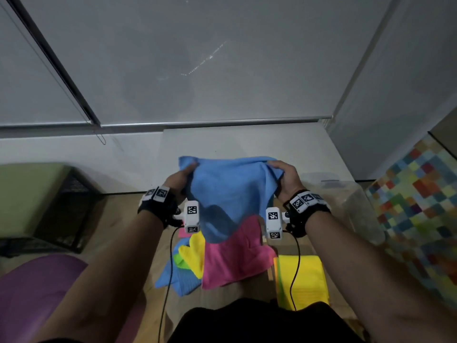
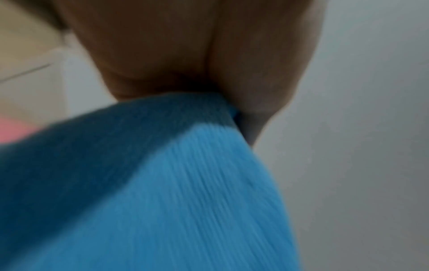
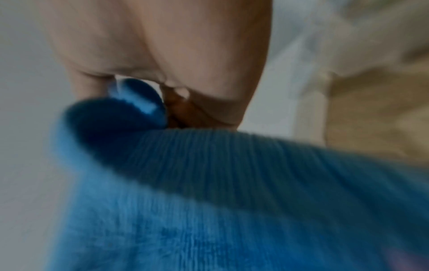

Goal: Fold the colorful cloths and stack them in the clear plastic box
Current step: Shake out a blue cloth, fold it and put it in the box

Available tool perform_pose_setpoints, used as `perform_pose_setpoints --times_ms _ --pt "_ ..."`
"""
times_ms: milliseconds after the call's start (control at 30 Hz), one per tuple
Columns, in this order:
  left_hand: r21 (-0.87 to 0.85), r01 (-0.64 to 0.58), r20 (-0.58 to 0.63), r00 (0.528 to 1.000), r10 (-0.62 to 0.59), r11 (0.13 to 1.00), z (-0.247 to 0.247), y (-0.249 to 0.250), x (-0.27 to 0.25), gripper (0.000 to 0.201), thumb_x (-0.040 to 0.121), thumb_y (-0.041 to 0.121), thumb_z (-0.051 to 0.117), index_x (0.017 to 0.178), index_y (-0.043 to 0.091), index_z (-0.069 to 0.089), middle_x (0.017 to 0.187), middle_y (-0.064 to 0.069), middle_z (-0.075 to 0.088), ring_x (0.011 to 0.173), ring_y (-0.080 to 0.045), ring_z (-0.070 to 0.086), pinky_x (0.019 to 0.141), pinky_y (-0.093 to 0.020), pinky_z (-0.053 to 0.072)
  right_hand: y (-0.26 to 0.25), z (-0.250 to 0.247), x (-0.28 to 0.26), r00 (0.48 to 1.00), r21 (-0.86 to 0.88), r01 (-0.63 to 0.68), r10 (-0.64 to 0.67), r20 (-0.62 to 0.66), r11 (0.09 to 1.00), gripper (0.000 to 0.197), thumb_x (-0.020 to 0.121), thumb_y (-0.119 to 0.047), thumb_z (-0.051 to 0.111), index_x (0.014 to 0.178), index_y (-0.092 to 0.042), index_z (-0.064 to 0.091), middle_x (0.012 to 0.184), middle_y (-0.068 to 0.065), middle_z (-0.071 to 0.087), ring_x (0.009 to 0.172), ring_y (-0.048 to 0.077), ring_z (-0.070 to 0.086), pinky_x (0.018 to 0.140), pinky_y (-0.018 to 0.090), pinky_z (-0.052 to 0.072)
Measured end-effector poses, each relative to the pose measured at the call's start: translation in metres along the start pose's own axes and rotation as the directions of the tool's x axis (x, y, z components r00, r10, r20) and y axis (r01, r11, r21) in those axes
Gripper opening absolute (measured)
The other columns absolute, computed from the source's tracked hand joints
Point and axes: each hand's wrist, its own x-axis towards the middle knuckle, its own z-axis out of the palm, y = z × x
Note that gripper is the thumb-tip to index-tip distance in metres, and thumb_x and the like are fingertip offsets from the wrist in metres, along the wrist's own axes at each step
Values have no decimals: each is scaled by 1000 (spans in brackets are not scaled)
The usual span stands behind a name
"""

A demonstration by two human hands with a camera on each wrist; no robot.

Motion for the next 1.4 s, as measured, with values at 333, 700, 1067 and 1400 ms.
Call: perform_pose_setpoints --times_ms 333,700,1067,1400 --pt "132 194 262 939 -223 972 -4 -66 -36 22 84 10 64 106 3 64 80 -11 74 67 -24 71 60 -30 58 75 -46 3 967 -378 -207 130 -218 902 30 83 -13 71 109 1 67 109 20 70 101 36 67 96 54 49" --pt "558 75 11 995 -98 827 2 -63 -3 36 88 35 64 110 7 69 94 -7 67 88 -23 61 78 -30 49 71 -62 29 918 -418 -359 235 -319 835 45 63 -20 79 103 -2 70 108 19 70 99 36 67 94 52 51" --pt "707 -51 -31 994 102 705 5 -28 4 45 81 25 72 117 1 62 112 -12 63 109 -32 60 86 -36 47 48 -71 54 945 -439 -241 107 -309 866 65 47 -26 84 105 -1 68 101 19 72 94 39 69 89 59 52" --pt "253 -241 -53 964 262 937 -7 -21 8 23 89 6 57 111 2 62 105 -16 65 81 -17 65 68 -25 53 24 -35 30 998 -91 41 -45 -52 995 32 85 14 46 109 1 62 97 13 72 87 28 68 82 38 56"
